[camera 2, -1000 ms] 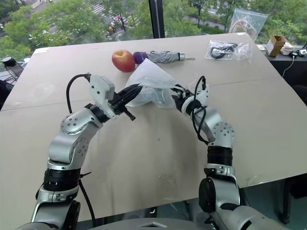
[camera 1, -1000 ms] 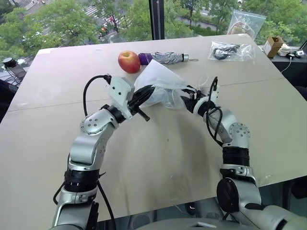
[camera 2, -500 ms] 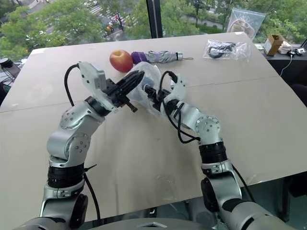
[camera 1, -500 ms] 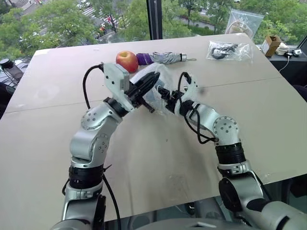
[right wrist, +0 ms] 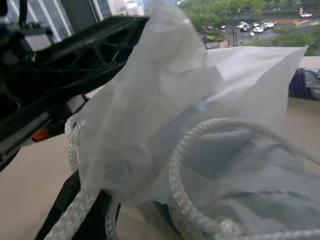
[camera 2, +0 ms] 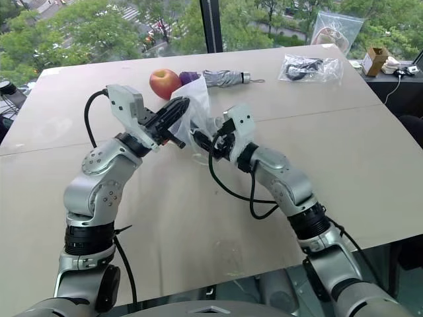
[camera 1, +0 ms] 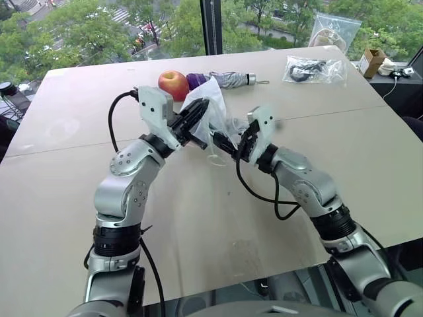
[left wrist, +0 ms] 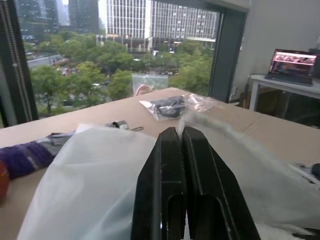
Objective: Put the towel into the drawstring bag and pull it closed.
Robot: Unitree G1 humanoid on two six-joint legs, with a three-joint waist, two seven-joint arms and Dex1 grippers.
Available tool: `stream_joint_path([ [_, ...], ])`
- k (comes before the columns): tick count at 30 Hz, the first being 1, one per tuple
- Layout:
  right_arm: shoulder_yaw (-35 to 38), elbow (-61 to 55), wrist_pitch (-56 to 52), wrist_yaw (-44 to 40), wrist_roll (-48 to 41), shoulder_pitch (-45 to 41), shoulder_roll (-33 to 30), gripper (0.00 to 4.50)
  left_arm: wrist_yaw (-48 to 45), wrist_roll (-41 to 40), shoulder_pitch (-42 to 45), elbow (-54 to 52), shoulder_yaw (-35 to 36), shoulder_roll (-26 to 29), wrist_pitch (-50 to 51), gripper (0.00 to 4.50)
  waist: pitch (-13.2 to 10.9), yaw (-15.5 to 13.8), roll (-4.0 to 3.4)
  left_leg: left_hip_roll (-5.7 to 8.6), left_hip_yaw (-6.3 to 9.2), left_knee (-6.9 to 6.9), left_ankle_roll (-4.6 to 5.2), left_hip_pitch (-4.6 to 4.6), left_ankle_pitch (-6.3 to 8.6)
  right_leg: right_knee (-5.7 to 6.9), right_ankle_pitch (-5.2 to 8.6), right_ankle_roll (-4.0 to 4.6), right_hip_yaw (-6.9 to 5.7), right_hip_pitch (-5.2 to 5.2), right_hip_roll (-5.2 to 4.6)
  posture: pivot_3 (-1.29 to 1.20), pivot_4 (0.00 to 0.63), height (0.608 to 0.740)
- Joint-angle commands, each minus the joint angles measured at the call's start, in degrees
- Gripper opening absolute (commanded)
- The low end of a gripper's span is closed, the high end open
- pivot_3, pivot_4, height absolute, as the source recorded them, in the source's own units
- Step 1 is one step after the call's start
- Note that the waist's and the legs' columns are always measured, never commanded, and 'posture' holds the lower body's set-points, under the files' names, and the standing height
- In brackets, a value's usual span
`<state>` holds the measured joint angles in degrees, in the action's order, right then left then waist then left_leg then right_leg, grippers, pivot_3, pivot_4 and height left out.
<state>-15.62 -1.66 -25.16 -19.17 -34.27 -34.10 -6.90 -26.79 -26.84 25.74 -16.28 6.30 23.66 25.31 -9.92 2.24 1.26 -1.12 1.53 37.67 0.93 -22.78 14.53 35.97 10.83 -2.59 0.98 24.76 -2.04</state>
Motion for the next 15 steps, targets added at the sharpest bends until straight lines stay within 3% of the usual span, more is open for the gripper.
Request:
stream_joint_path([
  [1, 7.6, -1.9, -5.0, 3.2, -6.8, -0.7, 4.8, 3.33, -0.8, 1.6, -1.3, -1.6, 0.1, 1.1, -1.9, 0.0, 0.0, -0.1, 0.0, -0.01, 0.0, 0.0, 0.0, 0.0, 0.0, 0.0, 0.0, 0.01, 0.0, 0.0, 0.0, 0.0, 0.15, 0.74],
  [11, 9.3, -3.3, -9.1, 3.3, -4.0, -0.6, 7.1, 3.33, -3.2, -0.8, -3.8, -4.7, 0.4, 1.1, -0.7, 0.0, 0.0, -0.2, -0.01, 0.02, -0.01, 0.0, -0.01, -0.01, 0.0, -0.01, 0.0, 0.0, -0.02, 0.0, -0.05, 0.0, 0.15, 0.74],
  [15, 9.4, -3.5, -9.8, 3.2, -2.9, -0.5, 7.2, 4.4, -2.9, -2.1, -3.2, -4.9, 1.7, 1.1, -0.3, 0.0, 0.0, -0.2, -0.01, 0.02, 0.0, 0.0, 0.0, 0.01, 0.0, 0.02, 0.0, 0.0, -0.02, 0.0, -0.04, 0.0, 0.15, 0.74],
])
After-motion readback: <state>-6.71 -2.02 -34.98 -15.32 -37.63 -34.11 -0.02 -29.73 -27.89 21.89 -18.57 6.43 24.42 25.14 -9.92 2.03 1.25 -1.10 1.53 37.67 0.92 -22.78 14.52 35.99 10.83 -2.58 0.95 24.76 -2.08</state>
